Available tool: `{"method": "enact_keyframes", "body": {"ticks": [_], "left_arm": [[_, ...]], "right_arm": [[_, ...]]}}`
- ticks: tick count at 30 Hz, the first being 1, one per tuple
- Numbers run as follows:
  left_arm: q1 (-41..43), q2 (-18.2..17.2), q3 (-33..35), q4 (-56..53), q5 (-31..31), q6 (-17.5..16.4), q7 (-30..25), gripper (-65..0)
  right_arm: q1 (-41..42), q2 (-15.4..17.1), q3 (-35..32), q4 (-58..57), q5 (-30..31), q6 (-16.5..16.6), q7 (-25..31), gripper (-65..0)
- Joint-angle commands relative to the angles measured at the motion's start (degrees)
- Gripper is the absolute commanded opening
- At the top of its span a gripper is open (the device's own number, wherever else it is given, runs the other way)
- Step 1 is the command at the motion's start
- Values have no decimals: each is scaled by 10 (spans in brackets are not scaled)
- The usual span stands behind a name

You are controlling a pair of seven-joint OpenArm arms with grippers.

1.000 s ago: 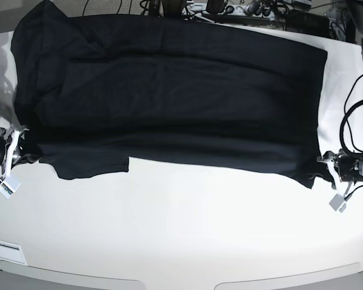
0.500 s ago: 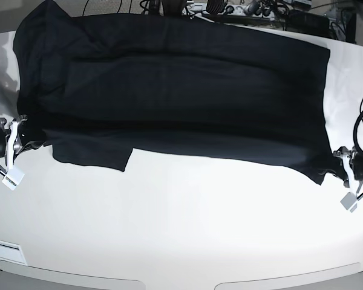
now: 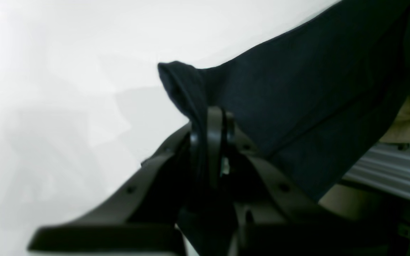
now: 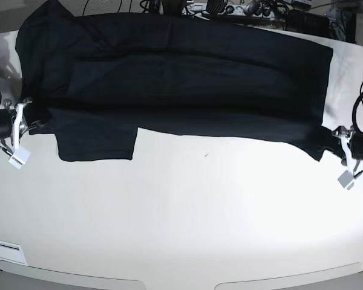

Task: Fold the T-shirt properly
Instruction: 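Lift the hem with both grippers and fold it over toward the collar, then release the hem and grasp the sleeve edge with the right gripper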

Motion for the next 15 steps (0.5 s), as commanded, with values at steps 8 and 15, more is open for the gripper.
{"method": "enact_keyframes", "body": {"ticks": [8, 15], "left_arm": [[25, -15, -5, 6, -9, -4, 0, -505], [36, -15, -5, 6, -9, 9, 0, -262]], "right_arm": [[4, 18, 9, 6, 8, 1, 4, -640], [31, 18, 9, 17, 20, 1, 4, -435]]}}
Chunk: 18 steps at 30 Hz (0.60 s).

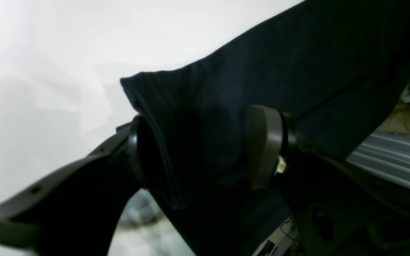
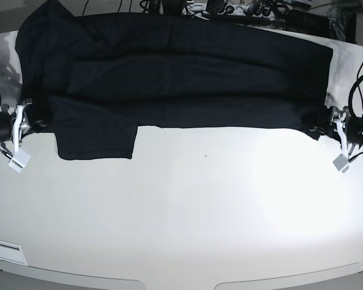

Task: Fold the T-shirt properly
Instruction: 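Release the hem and grasp the sleeve edge with the right gripper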

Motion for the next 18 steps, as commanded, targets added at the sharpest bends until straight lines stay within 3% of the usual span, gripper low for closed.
{"method": "enact_keyframes", "body": {"ticks": [1, 4, 7, 9, 13, 16, 18], "left_arm": [[-12, -14, -5, 6, -9, 0, 3, -262], [-12, -14, -5, 6, -9, 0, 3, -262], [-12, -14, -5, 6, -9, 0, 3, -262], [-12, -14, -5, 6, -9, 0, 3, -262], [-12, -14, -5, 6, -9, 0, 3, -262], [-12, -14, -5, 6, -9, 0, 3, -262], [-12, -14, -5, 6, -9, 0, 3, -262]], "right_arm": [[23, 18, 9, 14, 15, 1, 6, -435], [48, 15, 9, 19, 15, 1, 6, -432], [57, -6, 9, 19, 15, 1, 6, -319], [53, -30, 9, 18, -57, 1, 58, -239], [52, -87, 9, 7, -229, -8, 156, -230], [54, -122, 9, -22, -334, -79, 214, -230], [56, -144, 9, -51, -365, -106, 220, -230]]}}
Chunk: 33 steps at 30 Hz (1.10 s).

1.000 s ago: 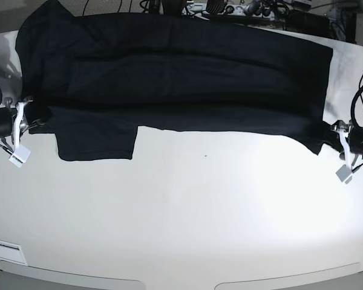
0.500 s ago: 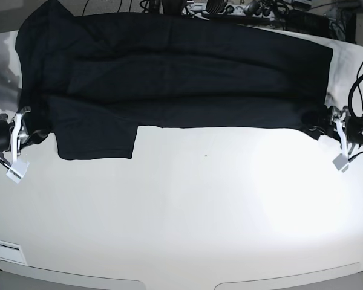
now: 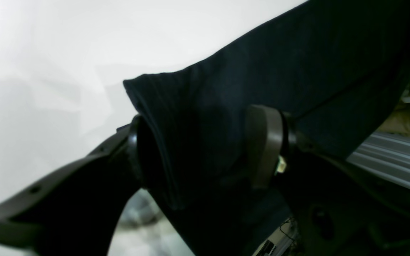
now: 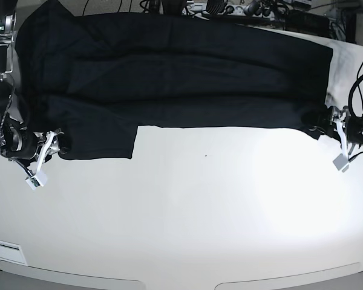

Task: Fold the T-shirt properly
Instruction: 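Release the hem and grasp the sleeve edge with the right gripper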

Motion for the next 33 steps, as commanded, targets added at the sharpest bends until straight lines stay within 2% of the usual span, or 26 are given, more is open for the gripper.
{"method": "enact_keyframes", "body": {"ticks": [1, 4, 6, 10, 14, 15, 17, 19, 20, 22, 24, 28, 33], "left_arm": [[-13, -14, -5, 6, -9, 0, 3, -262], [-13, -14, -5, 6, -9, 0, 3, -262], [-13, -14, -5, 6, -9, 0, 3, -262], [-13, -14, -5, 6, -9, 0, 3, -262], [-13, -14, -5, 6, -9, 0, 3, -262], [-13, -14, -5, 6, -9, 0, 3, -262], [-14, -14, -5, 6, -9, 0, 3, -262], [-16, -14, -5, 6, -9, 0, 3, -262], [-17, -14, -5, 6, -9, 0, 3, -262], [-18, -14, -5, 6, -9, 0, 3, -262], [-17, -14, -5, 6, -9, 0, 3, -262], [-18, -14, -5, 6, -9, 0, -1, -262], [-18, -14, -5, 6, -9, 0, -2, -262]], "right_arm": [[12, -1, 7, -6, -2, -8, 11, -230], [12, -28, 7, -52, -15, -20, 10, -230], [12, -40, 7, -79, -5, -14, 13, -230], [12, -51, 7, -94, 56, 18, 7, -230], [14, -50, 7, -94, 159, 73, -31, -248], [16, -50, 7, -94, 189, 88, -48, -286], [23, -50, 7, -94, 242, 109, -87, -431], [36, -50, 7, -93, 295, 109, -131, -613], [42, -48, 7, -92, 323, 109, -148, -650], [58, -43, 7, -89, 383, 109, -173, -650], [73, -38, 8, -78, 388, 109, -203, -650], [83, -35, 10, -6, 388, 109, -203, -650], [40, -32, 10, 149, 388, 109, -203, -650]]}}
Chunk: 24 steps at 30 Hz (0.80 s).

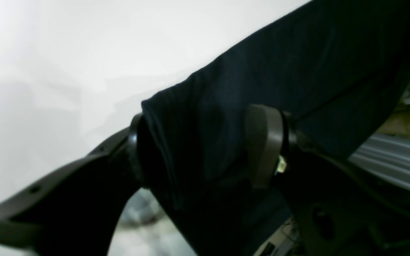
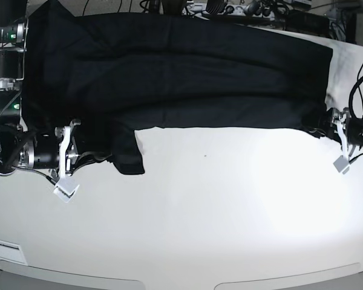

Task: Fold the T-shirt properly
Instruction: 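Release the hem and grasp the sleeve edge with the right gripper, then fold the sleeve inward over the shirt body with the right gripper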

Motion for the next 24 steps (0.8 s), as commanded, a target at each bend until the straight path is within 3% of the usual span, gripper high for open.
{"method": "enact_keyframes", "body": {"ticks": [1, 7, 13, 17, 24], "left_arm": [[-13, -14, -5, 6, -10, 0, 0, -262], [-13, -14, -5, 6, -10, 0, 0, -262], [-13, -14, -5, 6, -10, 0, 0, -262], [-13, -14, -5, 6, -10, 0, 0, -262], [-13, -14, -5, 6, -10, 0, 0, -262]], "right_arm": [[-1, 16, 6, 36, 16, 3, 9, -650], [-104, 39, 24, 176, 16, 3, 9, -650], [-207, 41, 109, 282, 16, 3, 9, -650], [-261, 60, 129, 318, 16, 3, 9, -650], [-312, 61, 129, 318, 16, 3, 9, -650]]}}
